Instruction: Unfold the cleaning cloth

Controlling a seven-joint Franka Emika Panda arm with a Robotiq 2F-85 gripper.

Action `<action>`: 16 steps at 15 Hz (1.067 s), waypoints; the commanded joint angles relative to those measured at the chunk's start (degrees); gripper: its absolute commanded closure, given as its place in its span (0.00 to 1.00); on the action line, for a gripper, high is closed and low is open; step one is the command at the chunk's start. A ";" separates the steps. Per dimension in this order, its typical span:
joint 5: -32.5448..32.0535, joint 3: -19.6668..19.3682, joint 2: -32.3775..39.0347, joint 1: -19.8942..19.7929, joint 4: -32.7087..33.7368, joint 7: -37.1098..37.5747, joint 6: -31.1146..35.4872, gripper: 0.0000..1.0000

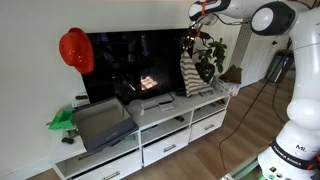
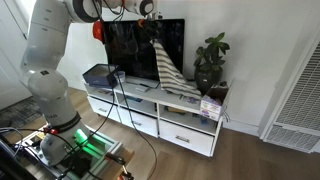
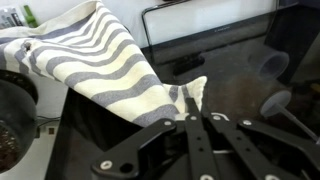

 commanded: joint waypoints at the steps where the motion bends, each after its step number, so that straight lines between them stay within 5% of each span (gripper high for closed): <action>1: -0.40 1.61 -0.56 1.79 -3.11 -3.05 -0.14 0.99; 9: -3.97 3.28 0.27 5.74 -5.29 -10.03 -0.01 0.99; 13: -10.80 2.47 -0.02 8.16 -6.13 -11.86 -0.07 0.99; 14: -12.31 2.51 0.03 8.42 -6.18 -12.42 0.37 0.72; 16: -13.95 2.67 -0.19 8.52 -6.13 -12.92 1.30 0.65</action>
